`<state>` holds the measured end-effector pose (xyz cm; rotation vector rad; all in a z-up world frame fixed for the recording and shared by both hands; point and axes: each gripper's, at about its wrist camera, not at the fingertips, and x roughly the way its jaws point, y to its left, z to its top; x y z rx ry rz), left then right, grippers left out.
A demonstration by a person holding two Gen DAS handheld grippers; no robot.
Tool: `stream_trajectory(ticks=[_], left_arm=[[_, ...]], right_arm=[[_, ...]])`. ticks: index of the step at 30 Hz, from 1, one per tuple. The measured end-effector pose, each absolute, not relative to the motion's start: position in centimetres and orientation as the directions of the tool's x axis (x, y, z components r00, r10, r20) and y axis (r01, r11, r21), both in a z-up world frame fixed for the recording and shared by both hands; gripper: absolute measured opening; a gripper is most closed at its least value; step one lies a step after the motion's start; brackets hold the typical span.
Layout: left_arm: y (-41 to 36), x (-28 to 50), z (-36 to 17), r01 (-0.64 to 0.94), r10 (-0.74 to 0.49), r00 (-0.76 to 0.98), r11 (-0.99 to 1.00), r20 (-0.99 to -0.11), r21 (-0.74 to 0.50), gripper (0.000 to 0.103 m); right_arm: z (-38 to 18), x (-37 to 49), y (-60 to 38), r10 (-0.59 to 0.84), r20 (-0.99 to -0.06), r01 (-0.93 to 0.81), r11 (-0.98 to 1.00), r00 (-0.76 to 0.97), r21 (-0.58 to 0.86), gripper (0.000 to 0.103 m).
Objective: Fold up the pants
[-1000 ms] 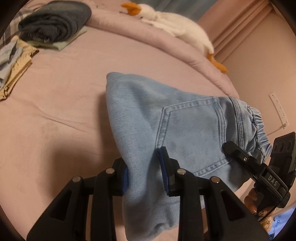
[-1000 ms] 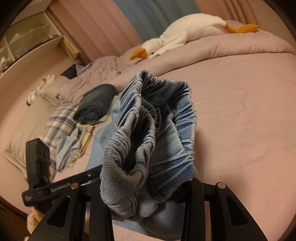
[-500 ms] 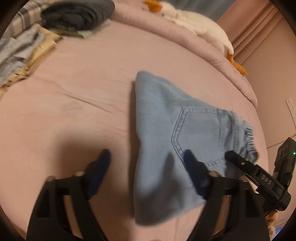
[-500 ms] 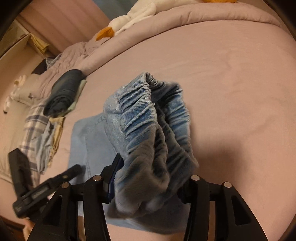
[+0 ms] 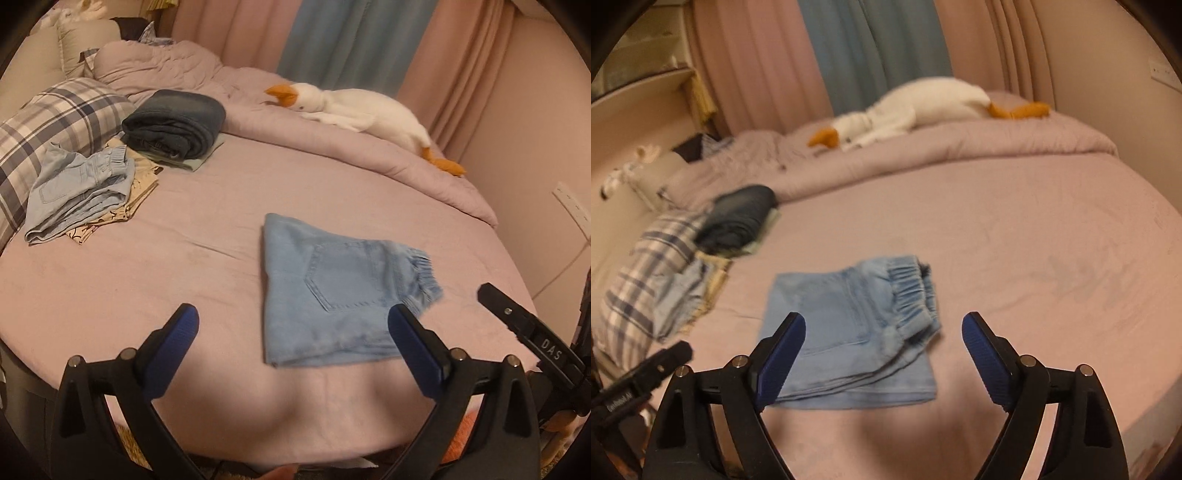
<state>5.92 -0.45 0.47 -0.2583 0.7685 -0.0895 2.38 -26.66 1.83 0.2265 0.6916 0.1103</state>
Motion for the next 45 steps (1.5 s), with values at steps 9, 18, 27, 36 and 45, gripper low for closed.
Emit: stream_trajectory(ticks=[9,18,27,36,45], left_arm=[[-1.3,3.5,0.4,0.01,-0.166,0.722,0.973,-0.672,-0.229,0.102],[-2.4,2.6,-0.2,0.016,-0.162,0.696,0.978,-0.699,-0.21,0.102],[-2.7,2.3,-0.3,0.016,-0.159,0.694,0.978,-0.703,-0.206,0.102],[-3.1,2.4,-0.6,0.035,-0.179,0.682,0.977,-0.709,-0.213,0.102],[-3.2,2.4,-0.6,0.023,-0.16,0.685,0.98,-0.711,-0.198,0.102]], right_arm=[[1.3,0.6,-24.6,0.123,-0.615,-0.015,0.984,0.779,0.178,0.088],[1.6,-0.8,-24.0,0.144,-0.606,-0.038,0.982,0.782,0.185,0.088],[1.2,-1.0,-23.9,0.122,-0.617,-0.026,0.986,0.777,0.162,0.088],[0.8,-1.0,-23.7,0.115,-0.63,-0.021,0.988,0.768,0.155,0.088],[0.4,-0.9,-23.7,0.106,-0.64,-0.015,0.989,0.761,0.146,0.088]])
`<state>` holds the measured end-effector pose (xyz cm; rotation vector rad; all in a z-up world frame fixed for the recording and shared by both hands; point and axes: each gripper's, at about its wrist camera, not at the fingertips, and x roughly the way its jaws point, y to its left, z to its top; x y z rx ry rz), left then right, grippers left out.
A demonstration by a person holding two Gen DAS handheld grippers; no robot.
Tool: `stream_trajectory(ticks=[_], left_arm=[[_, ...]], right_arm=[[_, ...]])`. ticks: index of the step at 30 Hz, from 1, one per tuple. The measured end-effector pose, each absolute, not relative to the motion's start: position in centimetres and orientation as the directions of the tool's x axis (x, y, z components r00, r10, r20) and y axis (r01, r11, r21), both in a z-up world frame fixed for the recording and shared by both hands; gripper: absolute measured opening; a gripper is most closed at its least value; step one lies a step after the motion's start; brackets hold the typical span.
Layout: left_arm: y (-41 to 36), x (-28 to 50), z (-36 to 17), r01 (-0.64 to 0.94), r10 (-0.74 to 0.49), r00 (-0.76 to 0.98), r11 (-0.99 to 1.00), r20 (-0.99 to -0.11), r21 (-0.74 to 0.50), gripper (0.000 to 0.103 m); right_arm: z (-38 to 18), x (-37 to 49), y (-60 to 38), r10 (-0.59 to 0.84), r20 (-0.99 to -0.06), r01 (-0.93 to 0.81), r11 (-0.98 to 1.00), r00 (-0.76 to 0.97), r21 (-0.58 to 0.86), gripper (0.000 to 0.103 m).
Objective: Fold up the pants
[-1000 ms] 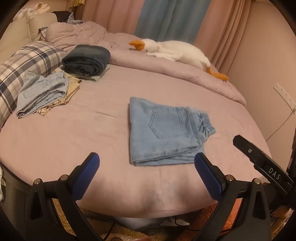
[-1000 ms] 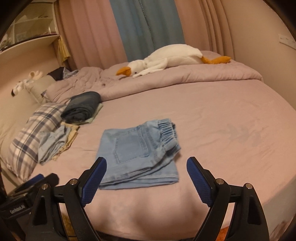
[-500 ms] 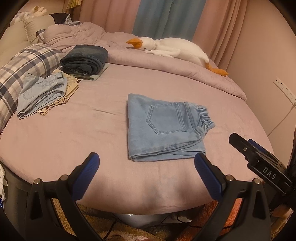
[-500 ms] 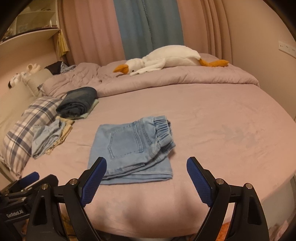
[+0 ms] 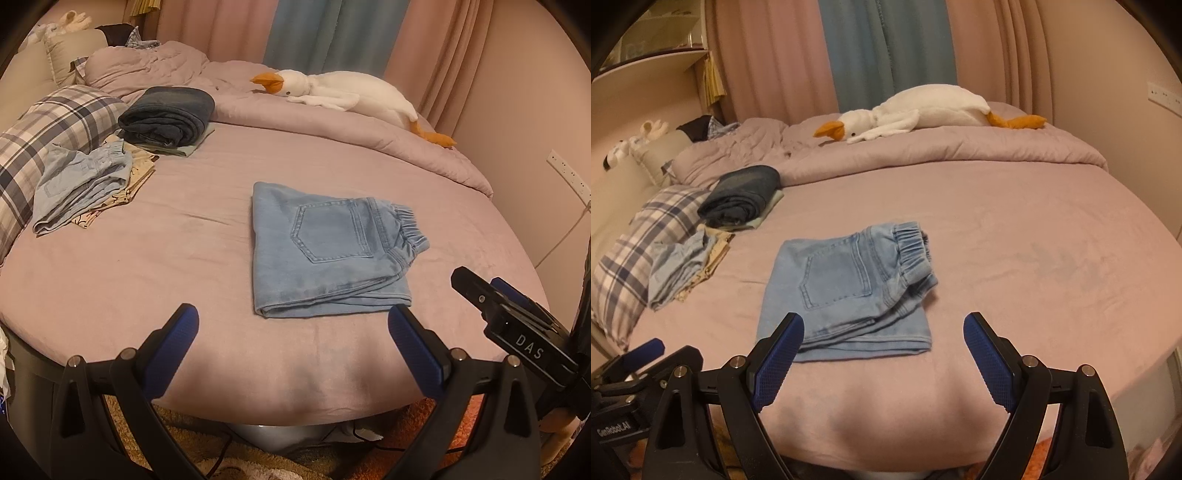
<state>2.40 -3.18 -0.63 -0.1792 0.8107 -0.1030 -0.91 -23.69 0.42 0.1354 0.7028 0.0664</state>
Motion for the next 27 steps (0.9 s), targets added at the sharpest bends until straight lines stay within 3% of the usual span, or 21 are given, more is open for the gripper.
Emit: stream_trajectory(ticks=[27], left_arm=[[-2.94,2.08,-0.11,0.023,-0.154,0.698,0.981,-0.699,-0.192,0.102]], right_arm=[[0.2,-0.87,-23.64,0.108,-0.654,-0.019,0.99,0.749,0.142,0.088]])
